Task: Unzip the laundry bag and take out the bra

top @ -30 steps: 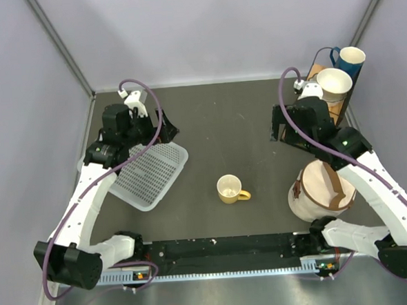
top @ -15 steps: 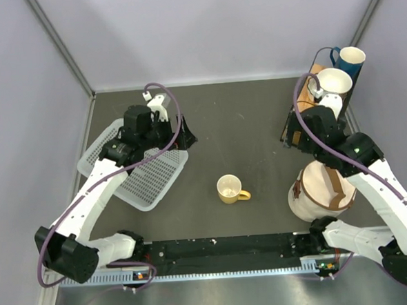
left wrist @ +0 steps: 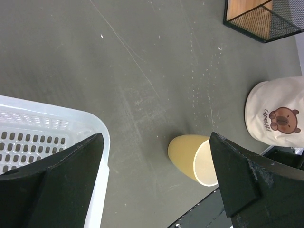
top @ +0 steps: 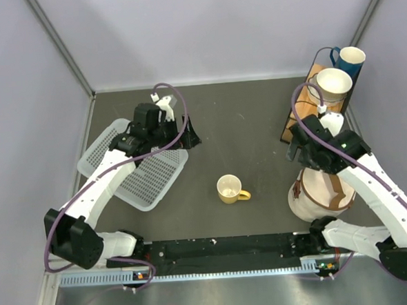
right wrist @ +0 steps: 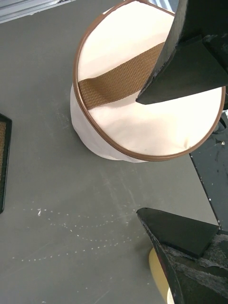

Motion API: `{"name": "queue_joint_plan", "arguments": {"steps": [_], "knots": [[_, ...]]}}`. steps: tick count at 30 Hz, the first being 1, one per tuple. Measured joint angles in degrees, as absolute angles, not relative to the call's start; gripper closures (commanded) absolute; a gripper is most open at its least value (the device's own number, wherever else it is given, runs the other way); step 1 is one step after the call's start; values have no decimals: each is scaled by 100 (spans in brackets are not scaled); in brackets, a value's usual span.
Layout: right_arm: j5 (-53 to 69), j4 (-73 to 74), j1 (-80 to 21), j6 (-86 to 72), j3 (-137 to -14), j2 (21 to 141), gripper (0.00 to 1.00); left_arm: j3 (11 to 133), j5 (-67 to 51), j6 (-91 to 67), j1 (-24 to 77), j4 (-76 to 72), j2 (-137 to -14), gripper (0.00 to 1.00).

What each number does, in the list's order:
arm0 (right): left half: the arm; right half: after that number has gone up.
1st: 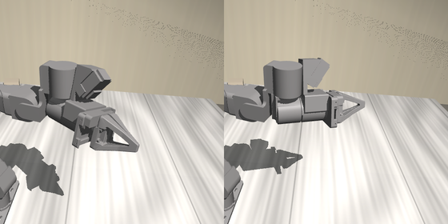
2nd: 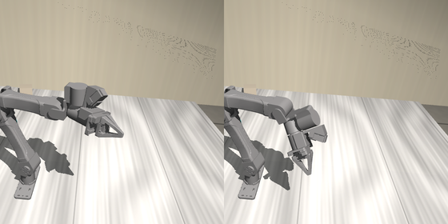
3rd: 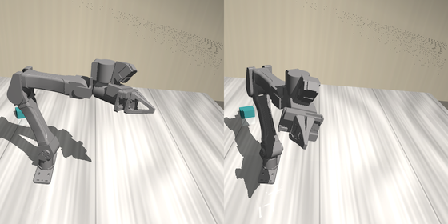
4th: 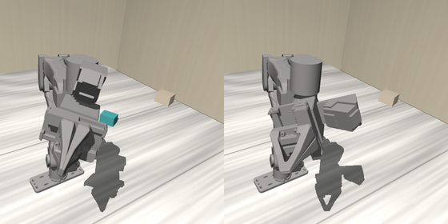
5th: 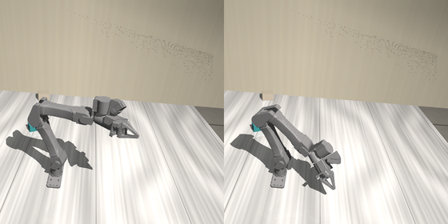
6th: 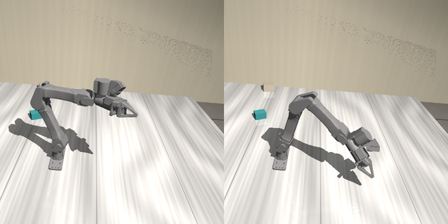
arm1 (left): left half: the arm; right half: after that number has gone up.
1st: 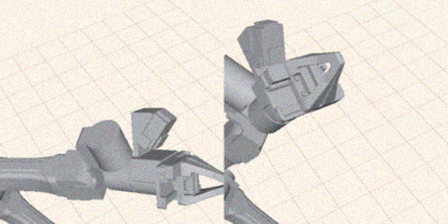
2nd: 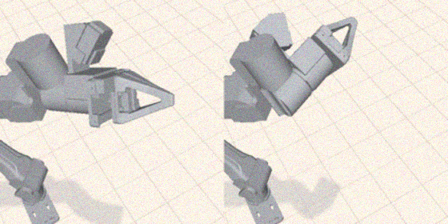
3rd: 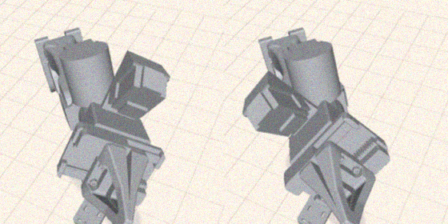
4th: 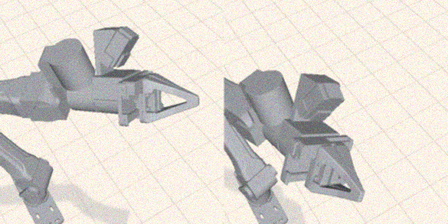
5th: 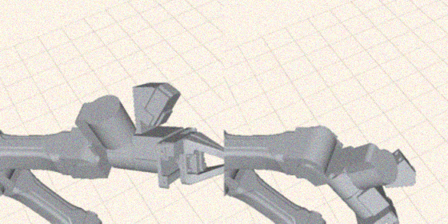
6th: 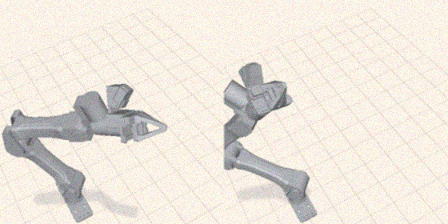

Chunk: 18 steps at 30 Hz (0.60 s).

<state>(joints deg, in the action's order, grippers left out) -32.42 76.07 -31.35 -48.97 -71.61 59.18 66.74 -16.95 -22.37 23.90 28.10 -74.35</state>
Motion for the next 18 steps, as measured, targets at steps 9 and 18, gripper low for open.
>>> {"name": "queue_joint_plan", "arguments": {"steps": [9, 18], "knots": [[-3168, 7483, -3135, -5057, -6552, 6359, 49, 6678, -1717, -2235, 2410, 2770, -7579, 1], [-3321, 7424, -3133, -5048, -6453, 6554, 100, 6742, -1712, -2233, 2410, 2700, -7642, 1]]}}
